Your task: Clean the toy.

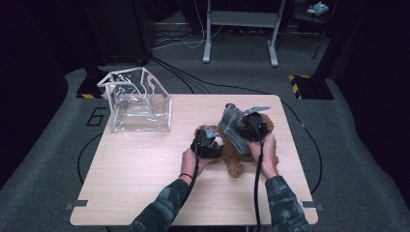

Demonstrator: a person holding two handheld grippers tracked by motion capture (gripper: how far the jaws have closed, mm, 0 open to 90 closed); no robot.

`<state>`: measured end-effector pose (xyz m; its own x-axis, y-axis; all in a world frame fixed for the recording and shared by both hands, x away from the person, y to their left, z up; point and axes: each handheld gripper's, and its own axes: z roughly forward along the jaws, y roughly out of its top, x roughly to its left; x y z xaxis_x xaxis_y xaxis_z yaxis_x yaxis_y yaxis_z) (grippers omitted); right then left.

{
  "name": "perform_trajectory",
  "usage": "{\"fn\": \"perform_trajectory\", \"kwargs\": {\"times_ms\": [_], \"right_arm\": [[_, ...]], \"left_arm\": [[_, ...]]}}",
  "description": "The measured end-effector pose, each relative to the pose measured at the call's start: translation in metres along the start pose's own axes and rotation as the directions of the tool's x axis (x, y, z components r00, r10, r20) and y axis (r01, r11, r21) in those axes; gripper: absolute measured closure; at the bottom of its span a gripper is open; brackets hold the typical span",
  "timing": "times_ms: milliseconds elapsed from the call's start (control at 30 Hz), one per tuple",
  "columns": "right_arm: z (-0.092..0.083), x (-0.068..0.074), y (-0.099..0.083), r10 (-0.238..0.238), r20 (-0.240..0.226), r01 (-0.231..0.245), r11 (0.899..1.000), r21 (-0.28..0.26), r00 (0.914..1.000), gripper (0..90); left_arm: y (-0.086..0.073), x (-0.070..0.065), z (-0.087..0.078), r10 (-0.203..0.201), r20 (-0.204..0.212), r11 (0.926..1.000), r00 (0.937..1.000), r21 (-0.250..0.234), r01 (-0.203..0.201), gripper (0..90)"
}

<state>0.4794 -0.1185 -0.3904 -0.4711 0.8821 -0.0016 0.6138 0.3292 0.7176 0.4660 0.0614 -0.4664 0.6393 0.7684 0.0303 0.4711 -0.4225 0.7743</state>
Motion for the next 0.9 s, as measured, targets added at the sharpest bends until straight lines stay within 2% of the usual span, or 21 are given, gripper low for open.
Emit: {"fn": "perform_trajectory", "kwargs": {"times_ms": [67, 100, 167, 200, 233, 333, 500, 567, 667, 833, 900], "right_arm": [[0.01, 0.015, 0.001, -0.042, -0.012, 0.042, 0.999, 0.026, 0.999, 80.3], [0.016, 0.019, 0.001, -0.04, -0.02, 0.041, 0.998, 0.039, 0.999, 80.3], [0.025, 0.021, -0.002, -0.076, 0.006, 0.075, 0.995, 0.07, 0.9971, 80.4], [0.029, 0.022, -0.004, -0.074, 0.02, 0.072, 0.994, 0.084, 0.997, 80.5], [0.032, 0.019, -0.006, -0.082, 0.033, 0.078, 0.992, 0.097, 0.9961, 80.6], [0.031, 0.01, -0.008, -0.044, 0.042, 0.041, 0.995, 0.087, 0.9981, 80.7], [0.018, -0.008, -0.008, -0.044, 0.103, 0.036, 0.996, 0.078, 0.9937, 80.5], [0.012, -0.021, -0.01, -0.018, 0.131, 0.009, 0.998, 0.07, 0.9913, 80.5], [0.008, -0.038, -0.014, 0.008, 0.181, -0.021, 0.997, 0.068, 0.9834, 80.5], [0.012, -0.067, -0.026, 0.062, 0.264, -0.095, 0.989, 0.117, 0.9627, 80.5], [0.012, -0.07, -0.028, 0.079, 0.262, -0.113, 0.987, 0.117, 0.9618, 80.5]], "left_arm": [[0.0, 0.0, 0.0, 0.002, 0.001, 1.0, 1.0, 0.002, -0.002, 36.3], [0.0, 0.0, 0.0, -0.005, 0.0, 1.0, 1.0, 0.0, 0.005, 36.3], [0.0, 0.0, 0.0, -0.002, 0.002, 1.0, 1.0, 0.002, 0.002, 36.3], [0.0, 0.0, -0.001, -0.001, 0.008, 1.0, 1.0, 0.007, 0.001, 36.3], [0.0, 0.0, 0.0, 0.0, 0.004, 1.0, 1.0, 0.004, 0.0, 36.3], [0.0, 0.0, 0.0, -0.001, 0.004, 1.0, 1.0, 0.002, 0.001, 36.3], [0.0, 0.0, 0.0, -0.003, 0.005, 1.0, 1.0, 0.002, 0.003, 36.3], [0.0, 0.0, 0.0, -0.002, 0.003, 1.0, 1.0, 0.001, 0.002, 36.3], [0.0, 0.0, 0.0, -0.003, 0.003, 1.0, 1.0, 0.001, 0.003, 36.3], [0.001, 0.0, 0.0, -0.001, 0.0, 1.0, 1.0, 0.007, 0.001, 36.3], [0.001, 0.0, 0.0, 0.0, -0.002, 1.0, 1.0, 0.005, 0.0, 36.3]]}}
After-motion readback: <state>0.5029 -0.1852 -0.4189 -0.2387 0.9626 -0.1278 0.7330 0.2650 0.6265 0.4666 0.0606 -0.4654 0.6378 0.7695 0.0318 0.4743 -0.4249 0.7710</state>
